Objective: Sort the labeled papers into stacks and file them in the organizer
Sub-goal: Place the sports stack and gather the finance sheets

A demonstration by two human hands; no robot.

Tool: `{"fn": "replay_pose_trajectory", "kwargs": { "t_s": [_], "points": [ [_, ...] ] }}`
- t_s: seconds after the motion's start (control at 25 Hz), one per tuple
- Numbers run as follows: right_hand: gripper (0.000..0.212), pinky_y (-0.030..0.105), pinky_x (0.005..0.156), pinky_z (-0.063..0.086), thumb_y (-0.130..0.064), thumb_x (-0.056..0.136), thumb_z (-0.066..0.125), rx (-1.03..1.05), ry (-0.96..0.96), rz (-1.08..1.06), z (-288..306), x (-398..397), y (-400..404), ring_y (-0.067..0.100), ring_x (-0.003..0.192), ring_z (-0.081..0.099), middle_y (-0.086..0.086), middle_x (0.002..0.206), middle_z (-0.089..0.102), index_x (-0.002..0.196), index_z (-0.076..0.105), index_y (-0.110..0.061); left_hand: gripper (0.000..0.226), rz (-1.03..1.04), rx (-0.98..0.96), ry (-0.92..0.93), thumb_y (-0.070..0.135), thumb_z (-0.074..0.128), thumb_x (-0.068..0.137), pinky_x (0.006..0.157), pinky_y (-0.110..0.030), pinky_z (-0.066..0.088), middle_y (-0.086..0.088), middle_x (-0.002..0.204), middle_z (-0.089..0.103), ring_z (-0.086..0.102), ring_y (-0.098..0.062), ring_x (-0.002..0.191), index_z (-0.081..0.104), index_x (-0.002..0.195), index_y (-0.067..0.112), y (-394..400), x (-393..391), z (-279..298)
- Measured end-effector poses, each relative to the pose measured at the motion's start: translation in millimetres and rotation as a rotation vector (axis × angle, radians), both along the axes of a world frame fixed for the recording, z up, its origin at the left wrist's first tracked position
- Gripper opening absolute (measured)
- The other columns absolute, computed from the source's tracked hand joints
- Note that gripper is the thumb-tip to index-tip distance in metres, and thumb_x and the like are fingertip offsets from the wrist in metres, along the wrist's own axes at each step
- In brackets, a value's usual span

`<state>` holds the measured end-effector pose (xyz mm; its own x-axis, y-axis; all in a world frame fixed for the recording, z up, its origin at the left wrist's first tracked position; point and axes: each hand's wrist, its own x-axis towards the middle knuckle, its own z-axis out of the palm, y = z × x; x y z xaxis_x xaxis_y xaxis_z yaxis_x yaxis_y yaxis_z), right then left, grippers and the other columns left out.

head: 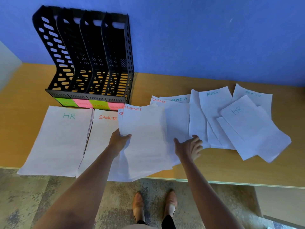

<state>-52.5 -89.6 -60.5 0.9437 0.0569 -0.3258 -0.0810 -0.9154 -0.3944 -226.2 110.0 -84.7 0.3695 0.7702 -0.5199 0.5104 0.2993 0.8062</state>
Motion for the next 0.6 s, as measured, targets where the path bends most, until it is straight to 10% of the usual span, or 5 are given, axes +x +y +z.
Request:
{"fn": "replay_pose_trajectory", "kwargs": {
  "t_s": [0.28,0.6],
  "points": [
    [0.057,0.040,0.085,0.047,-0.020,0.080,0.075,0.338,0.118,-0.179,7.6,12.1,0.3,0.042,0.106,0.062,0.021,0.118,0.064,0.124,0.044,-0.004,0.049,-0.007,0.001,0.011,0.007,0.071,0.088,0.106,-0.046,0.046,-0.014,0.133,0.061,0.056,-0.035,0.122,0.055,0.134,0.006,-1.0,0.6,0.8],
    [0.018,0.028,0.060,0.040,-0.027,0.097,0.058,0.334,-0.432,0.117,68.2,34.8,3.2,0.037,0.077,0.067,0.013,0.082,0.072,0.092,0.068,-0.012,0.049,-0.027,0.021,0.051,0.010,0.070,0.089,0.107,-0.049,0.046,-0.014,0.134,0.061,0.056,-0.034,0.122,0.054,0.136,0.007,-1.2,1.6,1.5]
  ]
}}
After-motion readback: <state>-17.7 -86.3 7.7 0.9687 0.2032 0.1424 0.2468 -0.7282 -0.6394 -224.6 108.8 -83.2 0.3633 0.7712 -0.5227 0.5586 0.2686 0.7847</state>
